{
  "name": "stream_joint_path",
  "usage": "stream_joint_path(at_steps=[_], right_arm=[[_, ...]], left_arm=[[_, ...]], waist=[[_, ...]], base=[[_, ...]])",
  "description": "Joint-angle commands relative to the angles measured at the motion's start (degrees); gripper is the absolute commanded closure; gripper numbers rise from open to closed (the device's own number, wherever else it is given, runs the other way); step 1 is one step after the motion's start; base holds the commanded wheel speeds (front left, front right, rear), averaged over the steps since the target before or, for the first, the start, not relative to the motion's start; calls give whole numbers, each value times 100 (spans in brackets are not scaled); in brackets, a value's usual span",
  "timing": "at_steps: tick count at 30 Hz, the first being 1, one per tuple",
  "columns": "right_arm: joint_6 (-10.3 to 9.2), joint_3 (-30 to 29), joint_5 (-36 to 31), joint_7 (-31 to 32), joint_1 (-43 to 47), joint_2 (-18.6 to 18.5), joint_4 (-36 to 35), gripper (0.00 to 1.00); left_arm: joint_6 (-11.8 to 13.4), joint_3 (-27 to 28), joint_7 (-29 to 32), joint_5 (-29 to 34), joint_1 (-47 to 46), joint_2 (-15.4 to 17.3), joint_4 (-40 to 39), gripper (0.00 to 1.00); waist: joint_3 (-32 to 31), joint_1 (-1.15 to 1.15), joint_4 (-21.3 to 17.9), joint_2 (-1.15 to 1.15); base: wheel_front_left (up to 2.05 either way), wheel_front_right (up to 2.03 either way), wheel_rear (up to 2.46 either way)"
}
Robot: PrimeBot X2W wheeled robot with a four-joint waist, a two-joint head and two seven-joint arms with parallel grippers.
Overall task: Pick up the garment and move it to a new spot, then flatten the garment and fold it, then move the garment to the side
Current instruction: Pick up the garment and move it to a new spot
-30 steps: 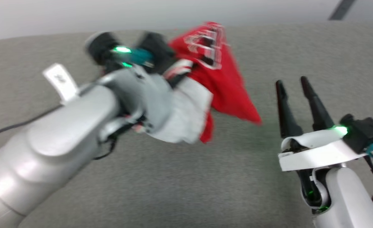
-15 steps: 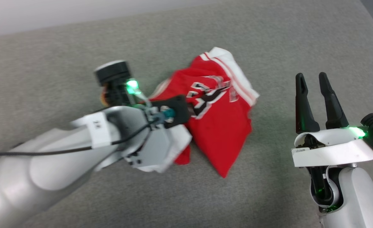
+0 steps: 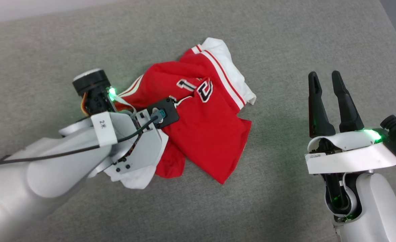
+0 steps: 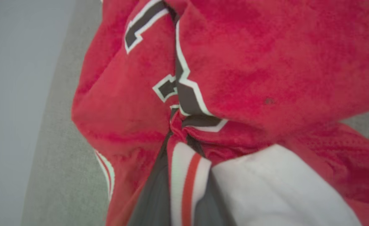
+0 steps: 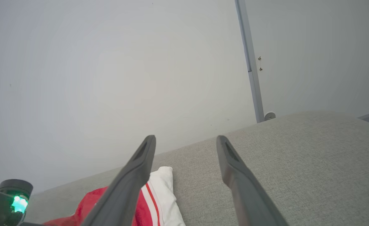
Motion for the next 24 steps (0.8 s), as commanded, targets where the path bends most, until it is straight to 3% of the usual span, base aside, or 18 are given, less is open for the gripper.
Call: stream_joint_path(at_steps=[1, 9, 15, 16, 19, 21, 22, 24], right_arm=[[-8, 31, 73, -2, -52, 12, -24, 0], [-8, 36, 108, -2, -128, 13, -57, 0], [-8, -22, 25, -2, -144, 13, -45, 0], [-8, -28, -10, -2, -161, 13, -38, 0], [-8, -26, -152, -2, -170, 11, 12, 0], [-8, -26, -262, -2, -155, 11, 59, 0], [-8, -23, -336, -2, -141, 11, 86, 0], [-8, -33, -473, -2, -91, 10, 143, 0]], left_arm=[[15, -8, 148, -108, 139, -25, 86, 100], [15, -79, 607, -532, 265, 46, 330, 100], [20, -93, 393, -701, 205, 0, 529, 100], [20, -89, 305, -769, 153, -22, 567, 95], [22, -56, -54, -939, -36, -112, 662, 61], [21, -33, -354, -1145, -144, -190, 691, 18], [20, -21, -507, -1199, -188, -219, 700, 2], [16, -6, -760, -1319, -203, -288, 688, 0]], waist=[[146, 0, -141, 0], [387, 0, -268, 0], [413, 0, -148, 0], [402, 0, -99, 0], [294, 0, 76, 0], [186, 0, 219, 0], [123, 0, 294, 0], [-22, 0, 456, 0]], base=[[0, 0, 0], [0, 0, 0], [0, 0, 0], [0, 0, 0], [0, 0, 0], [0, 0, 0], [0, 0, 0], [0, 0, 0]])
